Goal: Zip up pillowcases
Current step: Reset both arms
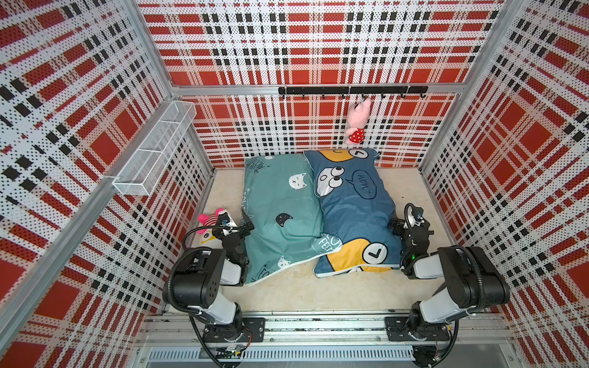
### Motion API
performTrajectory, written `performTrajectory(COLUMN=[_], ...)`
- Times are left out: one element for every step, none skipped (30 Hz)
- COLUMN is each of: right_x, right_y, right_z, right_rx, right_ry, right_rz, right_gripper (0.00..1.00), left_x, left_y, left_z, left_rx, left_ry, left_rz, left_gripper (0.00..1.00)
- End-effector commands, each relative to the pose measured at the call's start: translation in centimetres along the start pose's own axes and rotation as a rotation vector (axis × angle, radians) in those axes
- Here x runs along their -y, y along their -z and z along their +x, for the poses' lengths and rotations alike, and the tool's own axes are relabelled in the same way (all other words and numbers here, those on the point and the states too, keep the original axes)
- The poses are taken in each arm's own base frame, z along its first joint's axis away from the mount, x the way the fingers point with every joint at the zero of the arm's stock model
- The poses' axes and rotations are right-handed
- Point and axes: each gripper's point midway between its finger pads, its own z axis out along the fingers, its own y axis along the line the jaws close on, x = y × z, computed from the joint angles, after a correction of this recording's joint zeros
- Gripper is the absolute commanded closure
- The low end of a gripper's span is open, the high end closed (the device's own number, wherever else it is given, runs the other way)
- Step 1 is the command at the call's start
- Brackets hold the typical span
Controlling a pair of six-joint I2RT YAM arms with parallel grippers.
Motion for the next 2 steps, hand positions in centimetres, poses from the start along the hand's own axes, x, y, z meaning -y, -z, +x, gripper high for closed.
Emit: performTrajectory(right_x=[-0.77, -0.45], right_y=[-0.11, 0.09], right_z=[0.06, -0.09], right_rx=[0.0, 0.012], right_ry=[0.02, 0.009], right_rz=[-0.021, -0.005], right_gripper=[0.0, 0.0], left_x=[-0.17, -0.15], left_y=[0.05, 0.06], left_z=[-0.56, -0.57], left_rx=[0.026, 0.026], left_ry=[-0.002, -0.003], left_rz=[-0.005, -0.005], left_gripper=[0.02, 0.02])
